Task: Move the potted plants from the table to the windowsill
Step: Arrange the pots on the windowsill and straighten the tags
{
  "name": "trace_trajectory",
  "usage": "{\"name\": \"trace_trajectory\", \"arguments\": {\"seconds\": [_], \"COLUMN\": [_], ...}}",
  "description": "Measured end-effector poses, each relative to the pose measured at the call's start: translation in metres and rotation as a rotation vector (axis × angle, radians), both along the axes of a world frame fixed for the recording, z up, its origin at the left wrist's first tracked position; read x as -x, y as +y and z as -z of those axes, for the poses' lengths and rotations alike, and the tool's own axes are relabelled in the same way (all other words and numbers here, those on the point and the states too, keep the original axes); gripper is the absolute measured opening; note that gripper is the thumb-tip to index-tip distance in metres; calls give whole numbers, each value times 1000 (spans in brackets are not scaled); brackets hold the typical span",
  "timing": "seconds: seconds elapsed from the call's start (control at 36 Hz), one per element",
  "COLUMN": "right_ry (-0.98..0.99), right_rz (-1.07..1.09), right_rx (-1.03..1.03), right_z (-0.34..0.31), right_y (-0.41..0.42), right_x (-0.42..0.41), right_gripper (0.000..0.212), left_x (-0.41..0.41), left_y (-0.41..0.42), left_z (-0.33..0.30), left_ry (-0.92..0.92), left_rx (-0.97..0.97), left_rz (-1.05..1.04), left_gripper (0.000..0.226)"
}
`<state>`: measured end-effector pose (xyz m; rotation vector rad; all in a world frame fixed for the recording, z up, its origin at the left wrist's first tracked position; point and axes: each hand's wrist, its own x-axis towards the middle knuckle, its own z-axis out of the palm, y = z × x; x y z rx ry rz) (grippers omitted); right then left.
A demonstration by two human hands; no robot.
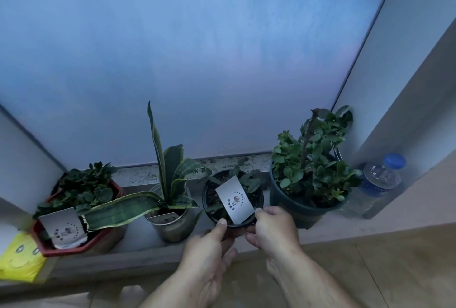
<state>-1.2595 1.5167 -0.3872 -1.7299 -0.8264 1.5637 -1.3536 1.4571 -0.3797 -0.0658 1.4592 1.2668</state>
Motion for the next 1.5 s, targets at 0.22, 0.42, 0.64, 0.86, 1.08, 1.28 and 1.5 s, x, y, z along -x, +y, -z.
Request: {"name": "trace_trajectory", "arguments": {"seconds": [0.22,0.42,0.64,0.86,1.08,1.28,1.5], "right_ry": [105,144,122,126,123,115,152], "right_rz": [8,-3,-49,-11,-2,4,6], "right_rx": [83,96,65,63,71,60,75], "right_z": [-6,-8,-12,-8,-5,-5,-9], "right_y": [-7,-10,-11,-8,-5,-6,-11], "right_x": [0,-3,-7,-8,-6,-6,-8], "right_gripper": [12,6,7,9,10,12,10], "left_x": [12,11,12,17,20,19,13], "left_y": [6,9,7,4,5,7,2], "left_z": [8,10,11,19,21,25,14], "left_ry": [80,115,157,213,212,216,230], "left_rx": [-30,-38,-34,-40,-50,-46,-24], "left_rz": [-13,-18,9,94,114,122,117], "left_gripper": [19,19,18,19,19,23,22]}}
